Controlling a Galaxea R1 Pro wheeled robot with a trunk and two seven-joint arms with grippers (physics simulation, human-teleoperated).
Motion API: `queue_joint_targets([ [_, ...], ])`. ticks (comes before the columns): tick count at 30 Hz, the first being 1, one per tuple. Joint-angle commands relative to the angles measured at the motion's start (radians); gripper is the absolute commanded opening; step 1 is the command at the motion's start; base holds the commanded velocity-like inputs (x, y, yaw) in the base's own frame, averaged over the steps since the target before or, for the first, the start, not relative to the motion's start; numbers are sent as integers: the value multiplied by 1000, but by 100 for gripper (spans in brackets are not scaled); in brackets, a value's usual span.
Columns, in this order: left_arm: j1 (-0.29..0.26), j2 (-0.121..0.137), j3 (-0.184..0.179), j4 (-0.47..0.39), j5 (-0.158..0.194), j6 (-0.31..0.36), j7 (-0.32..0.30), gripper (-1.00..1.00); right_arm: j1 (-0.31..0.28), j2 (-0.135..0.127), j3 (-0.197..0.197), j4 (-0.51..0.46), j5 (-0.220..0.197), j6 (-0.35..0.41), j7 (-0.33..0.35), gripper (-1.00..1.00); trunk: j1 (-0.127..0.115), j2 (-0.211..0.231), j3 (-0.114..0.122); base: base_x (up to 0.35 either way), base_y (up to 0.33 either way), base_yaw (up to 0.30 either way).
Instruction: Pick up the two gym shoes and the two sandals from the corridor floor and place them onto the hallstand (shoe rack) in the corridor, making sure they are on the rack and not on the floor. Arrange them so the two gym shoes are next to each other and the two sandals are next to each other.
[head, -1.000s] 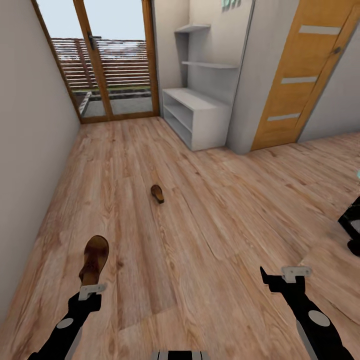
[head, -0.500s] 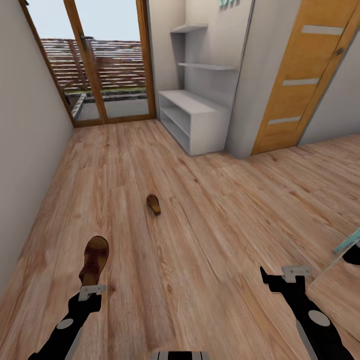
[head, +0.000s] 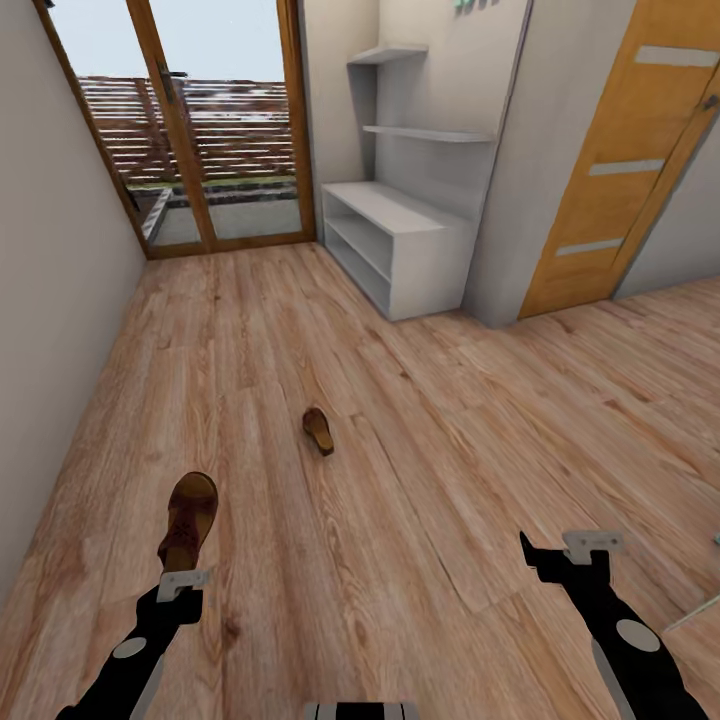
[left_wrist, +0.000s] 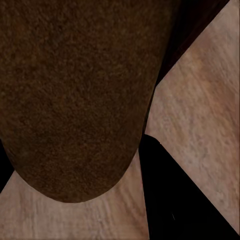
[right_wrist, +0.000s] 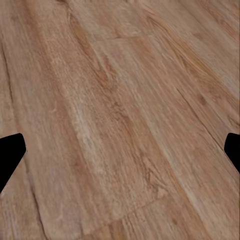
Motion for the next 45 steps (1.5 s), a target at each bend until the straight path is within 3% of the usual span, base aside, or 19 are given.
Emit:
queue_joint_targets([
  [1,-1,-1,4,0,-14,-2,-4,-100,0,0,-1,-3,0,6,2,100,0,0,-1,310,202,28],
  [16,-1,-1,4,0,-14,-2,-4,-100,0,-2,-2,-8,0,8,2,100,0,0,-1,312,188,136],
  [33,0,-1,4,-1,-14,-2,-5,-100,0,-2,-2,-8,0,8,2,100,0,0,-1,338,13,27],
  [45,-1,-1,4,0,-14,-1,-6,-100,0,-2,-2,-7,0,8,2,100,0,0,-1,337,27,239],
])
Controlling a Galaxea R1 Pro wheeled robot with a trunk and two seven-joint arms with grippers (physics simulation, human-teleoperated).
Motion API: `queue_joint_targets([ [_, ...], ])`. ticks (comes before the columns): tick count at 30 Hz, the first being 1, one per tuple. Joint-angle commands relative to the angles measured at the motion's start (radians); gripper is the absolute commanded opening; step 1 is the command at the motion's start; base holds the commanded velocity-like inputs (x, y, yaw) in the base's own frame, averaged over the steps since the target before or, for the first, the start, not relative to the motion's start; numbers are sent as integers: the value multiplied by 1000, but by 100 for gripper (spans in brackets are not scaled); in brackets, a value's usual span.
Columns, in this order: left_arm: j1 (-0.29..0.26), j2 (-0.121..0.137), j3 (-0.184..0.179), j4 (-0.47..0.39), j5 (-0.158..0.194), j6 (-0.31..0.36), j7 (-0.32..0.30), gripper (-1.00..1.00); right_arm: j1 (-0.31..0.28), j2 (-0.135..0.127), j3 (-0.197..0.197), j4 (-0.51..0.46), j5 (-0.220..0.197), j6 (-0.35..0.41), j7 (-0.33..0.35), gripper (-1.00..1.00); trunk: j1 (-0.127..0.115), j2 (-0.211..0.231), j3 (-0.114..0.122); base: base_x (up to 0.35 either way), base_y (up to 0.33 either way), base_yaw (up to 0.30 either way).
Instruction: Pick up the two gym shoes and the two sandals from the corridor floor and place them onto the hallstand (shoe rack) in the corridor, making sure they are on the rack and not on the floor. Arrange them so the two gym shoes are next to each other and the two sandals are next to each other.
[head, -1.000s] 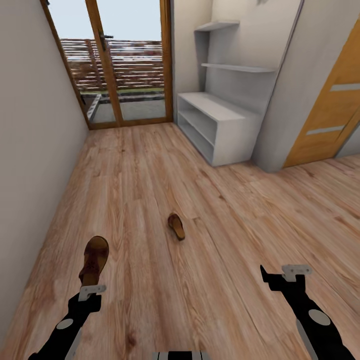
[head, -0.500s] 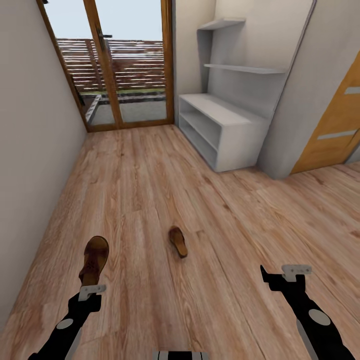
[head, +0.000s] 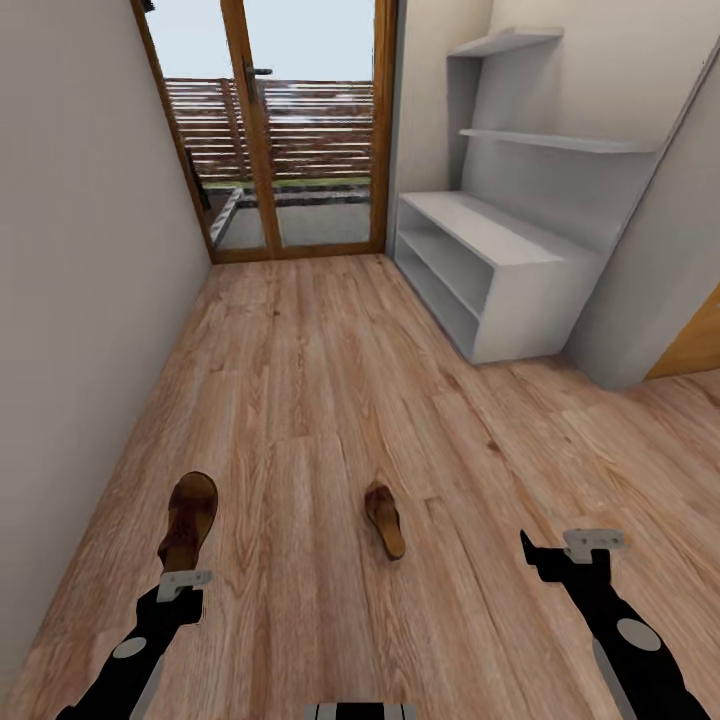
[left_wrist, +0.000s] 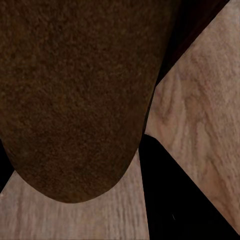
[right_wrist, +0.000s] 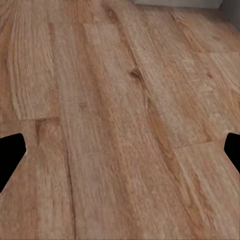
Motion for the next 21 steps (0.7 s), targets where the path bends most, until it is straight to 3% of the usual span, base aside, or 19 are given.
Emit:
queue_joint_targets([
  [1,-1,-1,4,1,-14,-2,-5,-100,0,0,-1,-2,0,6,2,100,0,0,-1,309,176,185],
  [11,-1,-1,4,1,-14,-2,-5,-100,0,0,-2,-1,0,6,2,100,0,0,-1,271,236,43],
  [21,-1,-1,3,-9,-14,-2,-5,-100,0,0,-3,2,1,5,0,100,0,0,-1,155,246,237],
])
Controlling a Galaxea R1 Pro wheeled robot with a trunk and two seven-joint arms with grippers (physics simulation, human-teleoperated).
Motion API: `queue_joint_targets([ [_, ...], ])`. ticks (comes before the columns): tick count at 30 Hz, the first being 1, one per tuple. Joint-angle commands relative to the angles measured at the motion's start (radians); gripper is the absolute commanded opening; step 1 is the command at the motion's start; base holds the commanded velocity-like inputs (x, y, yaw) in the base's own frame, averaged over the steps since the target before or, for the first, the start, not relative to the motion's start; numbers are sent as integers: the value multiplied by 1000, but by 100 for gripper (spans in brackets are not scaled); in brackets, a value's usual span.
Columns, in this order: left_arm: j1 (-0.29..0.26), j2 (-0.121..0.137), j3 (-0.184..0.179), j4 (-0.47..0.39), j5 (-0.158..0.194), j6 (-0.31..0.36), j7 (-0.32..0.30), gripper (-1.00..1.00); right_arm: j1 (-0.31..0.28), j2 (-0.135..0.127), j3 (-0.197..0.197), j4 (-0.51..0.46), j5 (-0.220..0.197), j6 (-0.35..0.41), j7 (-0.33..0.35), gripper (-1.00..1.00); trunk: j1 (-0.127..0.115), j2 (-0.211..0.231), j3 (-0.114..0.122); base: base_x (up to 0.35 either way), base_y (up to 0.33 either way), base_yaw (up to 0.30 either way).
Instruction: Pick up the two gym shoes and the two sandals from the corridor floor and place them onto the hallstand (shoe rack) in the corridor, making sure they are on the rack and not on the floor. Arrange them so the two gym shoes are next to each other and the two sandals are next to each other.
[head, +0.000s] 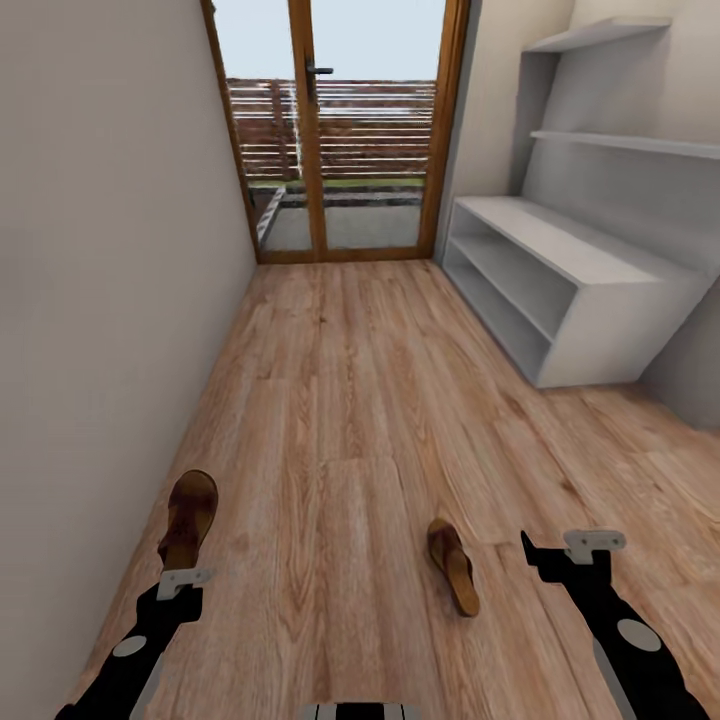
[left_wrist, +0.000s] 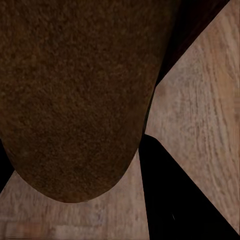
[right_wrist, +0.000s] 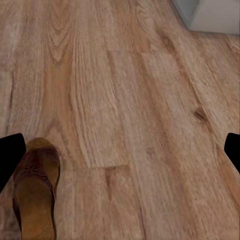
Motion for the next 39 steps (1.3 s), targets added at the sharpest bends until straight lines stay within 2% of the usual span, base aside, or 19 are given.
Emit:
queue_joint_targets([
  [1,-1,-1,3,-1,-14,-2,-5,-100,0,0,0,0,0,6,1,100,0,0,-1,45,90,274],
  [4,-1,-2,-1,-5,-14,3,-6,-100,0,4,6,10,1,6,-1,100,0,0,-1,26,51,275],
  [6,-2,-3,-4,-11,-14,5,-8,-100,0,17,21,35,1,6,-2,100,0,0,-1,11,21,277],
  [8,-8,-4,-8,-21,-14,5,-21,-100,0,55,51,95,0,7,-4,100,0,0,-1,5,10,277],
  [9,-38,-40,-26,-54,-16,13,-153,-100,-12,145,76,225,4,9,-6,100,0,0,-1,1,1,116],
  [12,-85,-61,-32,-92,-18,48,-219,-100,-43,170,79,305,4,10,-7,100,0,0,-1,0,1,66],
  [14,-135,-72,-35,-136,-19,123,-252,-100,-80,183,81,386,3,9,-7,100,0,0,-1,0,0,25],
  [17,-171,-81,-50,-216,-22,196,-264,-100,-107,190,81,449,1,5,-7,100,0,0,-1,0,0,10],
  [24,-179,-86,-131,-261,-25,220,-264,-100,-116,191,80,467,2,5,-7,100,0,0,-1,91,0,2],
  [33,-179,-86,-144,-266,-24,222,-264,-100,-116,188,76,467,2,3,-6,100,0,0,-1,282,0,0],
  [39,-178,-85,-145,-266,-23,221,-264,-100,-117,184,72,465,1,2,-7,100,0,0,1,70,0,-84],
])
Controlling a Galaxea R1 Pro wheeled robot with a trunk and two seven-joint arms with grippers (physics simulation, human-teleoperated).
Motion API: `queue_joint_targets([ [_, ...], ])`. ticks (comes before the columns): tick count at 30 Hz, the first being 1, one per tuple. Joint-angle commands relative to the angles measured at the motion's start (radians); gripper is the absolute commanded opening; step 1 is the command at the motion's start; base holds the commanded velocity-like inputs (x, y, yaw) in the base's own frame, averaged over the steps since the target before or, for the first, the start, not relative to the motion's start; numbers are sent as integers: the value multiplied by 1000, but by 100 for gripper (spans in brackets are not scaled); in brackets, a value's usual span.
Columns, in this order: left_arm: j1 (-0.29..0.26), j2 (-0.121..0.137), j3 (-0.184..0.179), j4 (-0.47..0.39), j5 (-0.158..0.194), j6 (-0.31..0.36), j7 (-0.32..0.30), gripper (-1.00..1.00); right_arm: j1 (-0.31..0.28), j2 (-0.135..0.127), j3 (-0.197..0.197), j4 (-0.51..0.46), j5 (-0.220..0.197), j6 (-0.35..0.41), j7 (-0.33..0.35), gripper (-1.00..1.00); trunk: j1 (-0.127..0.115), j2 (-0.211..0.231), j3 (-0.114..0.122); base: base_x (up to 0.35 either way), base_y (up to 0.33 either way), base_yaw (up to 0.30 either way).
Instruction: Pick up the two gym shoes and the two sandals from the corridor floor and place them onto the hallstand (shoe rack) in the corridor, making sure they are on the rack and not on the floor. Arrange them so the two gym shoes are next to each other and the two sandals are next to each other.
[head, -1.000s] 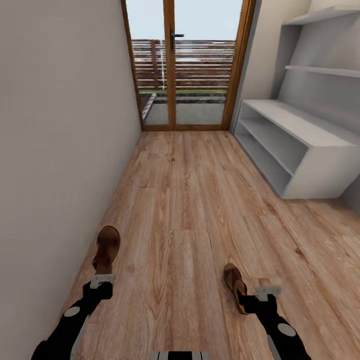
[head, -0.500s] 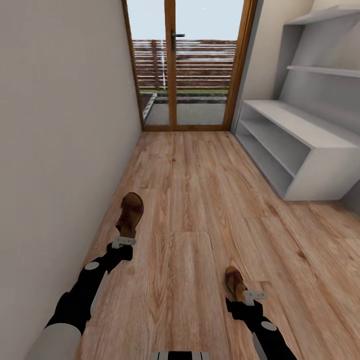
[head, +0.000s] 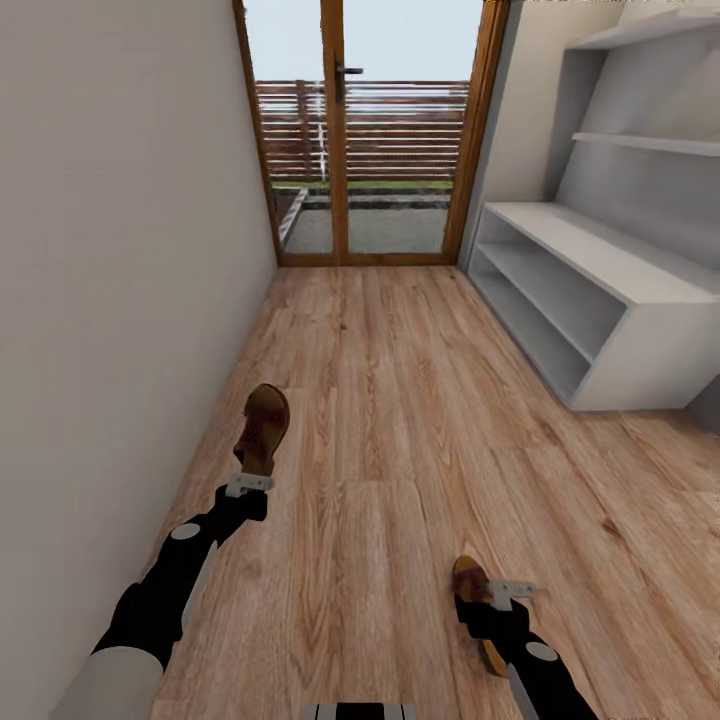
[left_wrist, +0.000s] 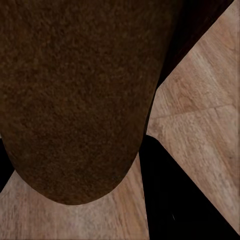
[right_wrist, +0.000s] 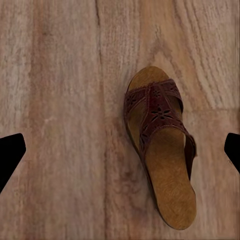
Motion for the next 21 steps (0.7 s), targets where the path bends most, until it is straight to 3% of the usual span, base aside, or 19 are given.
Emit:
queue_joint_targets([
  [1,0,-1,3,-3,-13,3,-10,-100,0,0,-3,-2,0,5,0,100,0,0,0,11,0,-212],
  [8,0,-2,4,-4,-16,6,-6,-100,0,-1,-5,-3,0,6,0,100,0,0,5,25,-9,-196],
  [14,0,-2,4,-5,-11,4,33,-100,0,-1,-4,-24,0,7,1,100,0,0,6,190,-152,-23],
  [21,0,-2,0,-5,-9,6,31,-100,0,-1,-3,-29,0,9,2,100,0,0,6,48,-39,-2],
])
